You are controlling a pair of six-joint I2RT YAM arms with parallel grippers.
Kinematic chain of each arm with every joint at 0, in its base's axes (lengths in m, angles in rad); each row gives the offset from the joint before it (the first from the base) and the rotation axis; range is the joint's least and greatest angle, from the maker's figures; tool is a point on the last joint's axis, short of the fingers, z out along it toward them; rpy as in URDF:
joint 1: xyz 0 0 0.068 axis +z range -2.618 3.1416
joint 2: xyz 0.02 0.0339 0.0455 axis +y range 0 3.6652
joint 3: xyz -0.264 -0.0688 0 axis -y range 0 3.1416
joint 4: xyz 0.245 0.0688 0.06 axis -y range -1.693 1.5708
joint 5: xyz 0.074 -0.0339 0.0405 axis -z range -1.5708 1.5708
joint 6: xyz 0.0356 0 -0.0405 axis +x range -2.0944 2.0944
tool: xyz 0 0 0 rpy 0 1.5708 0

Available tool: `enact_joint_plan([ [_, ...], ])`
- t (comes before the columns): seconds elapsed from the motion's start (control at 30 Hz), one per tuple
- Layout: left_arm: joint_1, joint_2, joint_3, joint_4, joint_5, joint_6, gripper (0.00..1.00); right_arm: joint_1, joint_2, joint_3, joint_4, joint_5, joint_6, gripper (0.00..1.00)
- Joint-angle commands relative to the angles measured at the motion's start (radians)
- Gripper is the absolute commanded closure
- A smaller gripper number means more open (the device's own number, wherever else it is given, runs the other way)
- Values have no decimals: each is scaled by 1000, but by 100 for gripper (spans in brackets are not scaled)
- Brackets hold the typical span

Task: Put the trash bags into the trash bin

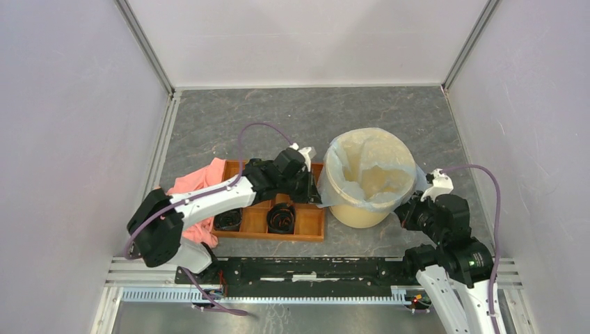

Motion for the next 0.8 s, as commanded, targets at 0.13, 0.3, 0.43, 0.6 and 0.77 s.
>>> enact_joint_plan([
  [0.13,-63,113,28,114,-68,-81,98,1,21,96,123,261,-60,85],
  [0.3,-65,105,32,69,-170,-48,98,1,46,259,50,181,-87,84],
  [0.43,-60,106,51,0,-280,1,98,1,41,311,-26,90,-106,85],
  [0.6,-40,157,96,-32,-291,46,98,0,-10,215,-129,132,-83,96],
  [0.77,-40,133,105,-7,-227,23,98,0,-100,-38,66,336,-22,99],
])
